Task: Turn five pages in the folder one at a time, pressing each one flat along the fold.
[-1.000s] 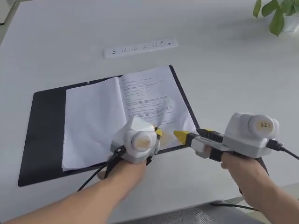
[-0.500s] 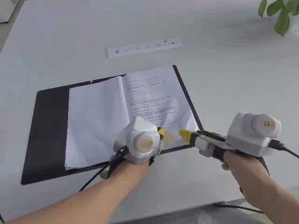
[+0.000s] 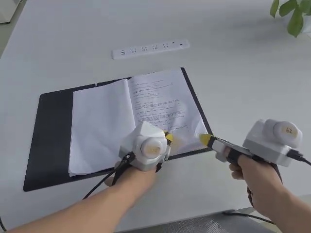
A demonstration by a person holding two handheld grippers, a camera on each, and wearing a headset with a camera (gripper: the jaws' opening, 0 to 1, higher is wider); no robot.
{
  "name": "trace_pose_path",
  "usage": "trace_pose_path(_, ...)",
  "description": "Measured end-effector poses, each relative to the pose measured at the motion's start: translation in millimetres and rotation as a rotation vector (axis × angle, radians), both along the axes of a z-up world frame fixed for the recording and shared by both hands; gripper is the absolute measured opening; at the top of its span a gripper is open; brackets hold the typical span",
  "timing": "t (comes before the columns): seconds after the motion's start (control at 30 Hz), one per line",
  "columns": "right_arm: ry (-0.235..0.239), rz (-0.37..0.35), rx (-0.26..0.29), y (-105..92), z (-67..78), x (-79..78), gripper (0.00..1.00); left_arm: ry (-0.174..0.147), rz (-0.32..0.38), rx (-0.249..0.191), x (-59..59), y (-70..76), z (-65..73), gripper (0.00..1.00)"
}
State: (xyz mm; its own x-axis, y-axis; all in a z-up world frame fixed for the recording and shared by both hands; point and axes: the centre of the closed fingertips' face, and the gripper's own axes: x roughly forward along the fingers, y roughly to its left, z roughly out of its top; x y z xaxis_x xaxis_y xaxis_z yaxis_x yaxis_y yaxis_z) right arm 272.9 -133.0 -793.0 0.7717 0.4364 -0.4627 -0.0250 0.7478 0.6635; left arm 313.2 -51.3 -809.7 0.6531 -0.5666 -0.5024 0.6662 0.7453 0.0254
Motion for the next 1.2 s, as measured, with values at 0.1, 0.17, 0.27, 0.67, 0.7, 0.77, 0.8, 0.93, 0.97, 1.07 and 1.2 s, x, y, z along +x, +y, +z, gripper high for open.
trace_pose_path(0.1, 0.001, -0.004, 0.004, 0.1, 0.4, -0.6, 0.03, 0.001, 0.003, -0.002, 0.2, -0.1, -0.1, 0.02)
trace_pose_path(0.17, -0.002, -0.006, 0.006, -0.7, 1.3, -0.1, 0.01, 0.001, 0.002, 0.000, 0.3, -0.1, -0.1, 0.02)
trace_pose_path(0.27, -0.001, -0.006, 0.007, -0.2, 1.8, 0.1, 0.00, 0.002, 0.003, -0.002, 0.2, -0.2, 0.1, 0.02)
trace_pose_path(0.67, -0.018, -0.015, 0.012, 0.9, 9.9, 0.0, 0.00, 0.027, 0.016, -0.027, 0.1, 0.0, 2.2, 0.04)
trace_pose_path(0.7, -0.024, -0.015, 0.017, 1.3, 12.1, 0.3, 0.00, 0.028, 0.013, -0.020, -0.6, 0.6, 2.2, 0.04)
trace_pose_path(0.77, -0.028, -0.011, 0.015, 3.3, 16.0, -0.3, 0.00, 0.035, 0.015, -0.015, -2.9, 3.9, 3.4, 0.06)
trace_pose_path(0.8, -0.033, -0.009, 0.015, 4.0, 17.3, -0.2, 0.00, 0.039, 0.019, -0.011, -4.2, 6.5, 4.0, 0.07)
trace_pose_path(0.93, -0.061, 0.005, 0.026, 11.8, 29.4, 0.3, 0.00, 0.049, 0.026, 0.001, -9.4, 15.8, 7.2, 0.09)
trace_pose_path(0.97, -0.066, 0.009, 0.028, 13.9, 31.7, 0.4, 0.00, 0.047, 0.024, 0.001, -11.7, 19.4, 9.5, 0.08)
trace_pose_path(1.07, -0.086, 0.030, 0.031, 24.2, 41.6, -0.6, 0.00, 0.042, 0.030, -0.006, -13.9, 27.6, 14.7, 0.09)
trace_pose_path(1.2, -0.109, 0.056, 0.035, 36.5, 51.9, -0.1, 0.00, 0.029, 0.048, -0.028, -15.7, 40.6, 25.9, 0.10)
